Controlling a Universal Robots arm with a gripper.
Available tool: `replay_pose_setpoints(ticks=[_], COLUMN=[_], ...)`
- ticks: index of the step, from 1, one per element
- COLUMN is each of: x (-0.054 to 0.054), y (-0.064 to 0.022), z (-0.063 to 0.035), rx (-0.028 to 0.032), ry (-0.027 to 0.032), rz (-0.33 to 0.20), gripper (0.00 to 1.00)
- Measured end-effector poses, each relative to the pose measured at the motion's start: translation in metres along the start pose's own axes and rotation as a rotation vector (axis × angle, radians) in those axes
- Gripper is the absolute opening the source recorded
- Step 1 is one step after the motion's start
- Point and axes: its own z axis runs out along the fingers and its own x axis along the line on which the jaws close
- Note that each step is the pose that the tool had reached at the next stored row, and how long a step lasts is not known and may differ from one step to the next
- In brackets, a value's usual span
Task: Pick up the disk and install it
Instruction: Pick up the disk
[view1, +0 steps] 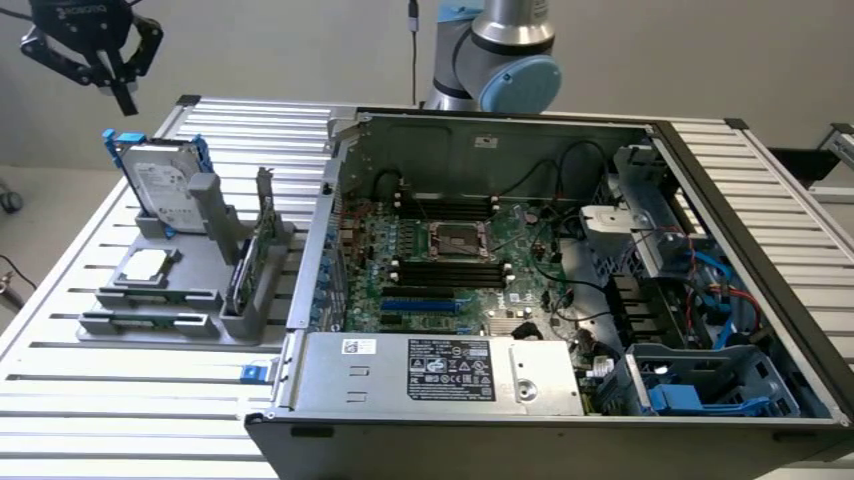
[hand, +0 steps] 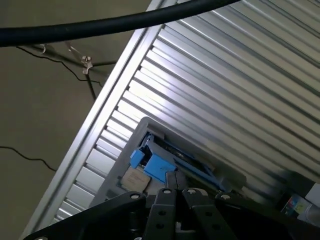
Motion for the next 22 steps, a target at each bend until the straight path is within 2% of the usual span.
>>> replay_pose_setpoints(ticks=[15,22], x=[0.0000,0.0000], y=[0.0000,0.0000], z=[0.0004,0.0007], rx=[-0.0099,-0.0084], ry=[0.0189,0.0219], rz=[-0.237,-0.361], gripper=[0.11,0.11])
